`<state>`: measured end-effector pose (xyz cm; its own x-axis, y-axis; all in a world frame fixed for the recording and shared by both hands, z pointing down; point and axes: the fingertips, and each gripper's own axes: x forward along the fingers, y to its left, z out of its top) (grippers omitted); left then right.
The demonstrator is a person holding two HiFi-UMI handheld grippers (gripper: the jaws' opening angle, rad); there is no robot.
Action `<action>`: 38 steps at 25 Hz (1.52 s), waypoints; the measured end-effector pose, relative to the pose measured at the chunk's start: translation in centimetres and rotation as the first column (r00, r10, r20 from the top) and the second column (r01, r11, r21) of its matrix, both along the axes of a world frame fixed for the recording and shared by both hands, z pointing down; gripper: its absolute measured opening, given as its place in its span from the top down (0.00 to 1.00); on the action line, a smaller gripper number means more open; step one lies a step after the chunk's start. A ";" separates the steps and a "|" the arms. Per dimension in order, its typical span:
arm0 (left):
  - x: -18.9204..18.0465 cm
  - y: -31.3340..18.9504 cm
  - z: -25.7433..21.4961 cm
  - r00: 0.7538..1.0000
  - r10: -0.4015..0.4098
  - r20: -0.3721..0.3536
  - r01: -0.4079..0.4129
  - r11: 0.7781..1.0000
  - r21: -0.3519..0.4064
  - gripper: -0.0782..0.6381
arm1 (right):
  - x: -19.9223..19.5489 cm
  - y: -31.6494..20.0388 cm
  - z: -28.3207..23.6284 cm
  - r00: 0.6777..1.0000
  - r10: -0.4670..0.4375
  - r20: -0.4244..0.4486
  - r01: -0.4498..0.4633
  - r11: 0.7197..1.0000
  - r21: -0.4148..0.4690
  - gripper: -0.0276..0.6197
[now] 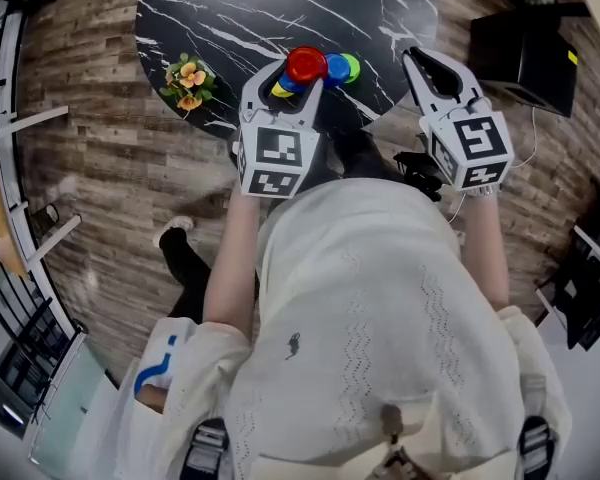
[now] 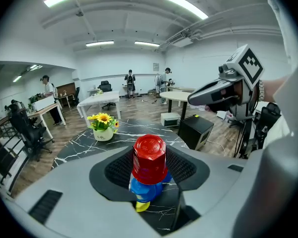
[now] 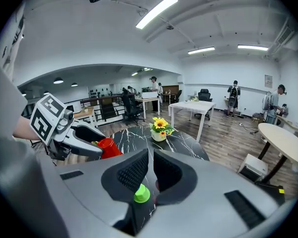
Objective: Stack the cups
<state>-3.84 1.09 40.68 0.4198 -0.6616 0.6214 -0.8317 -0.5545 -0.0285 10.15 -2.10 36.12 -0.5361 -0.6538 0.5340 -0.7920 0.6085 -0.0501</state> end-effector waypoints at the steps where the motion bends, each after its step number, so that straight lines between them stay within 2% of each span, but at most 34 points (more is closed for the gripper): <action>1: 0.1 0.1 0.2 1.000 0.008 0.004 -0.008 1.000 -0.006 0.58 | 0.1 0.1 0.0 1.000 0.001 -0.002 -0.001 1.000 -0.001 0.89; 6: 0.8 0.5 0.9 0.999 0.036 0.010 -0.035 0.999 -0.028 0.58 | 0.5 0.3 0.2 1.000 0.008 -0.006 -0.008 1.000 -0.003 0.89; 17: 1.3 0.5 2.2 0.999 0.042 -0.004 -0.042 0.997 -0.067 0.57 | 0.9 0.4 0.4 1.000 0.019 -0.018 -0.019 1.000 -0.006 0.90; 23: 1.0 0.2 2.4 1.000 0.011 -0.025 -0.013 0.998 -0.054 0.57 | 0.9 0.2 0.6 1.000 0.020 -0.013 -0.020 1.000 -0.012 0.90; 32: 1.5 0.3 2.3 0.999 0.018 -0.038 -0.020 0.999 -0.041 0.54 | 0.9 0.2 0.8 1.000 0.010 -0.018 -0.011 1.000 -0.011 0.90; 38: 1.2 0.5 1.5 0.999 -0.007 -0.053 0.006 1.000 -0.019 0.54 | 0.7 0.0 0.5 1.000 0.002 -0.003 -0.002 1.000 -0.005 0.91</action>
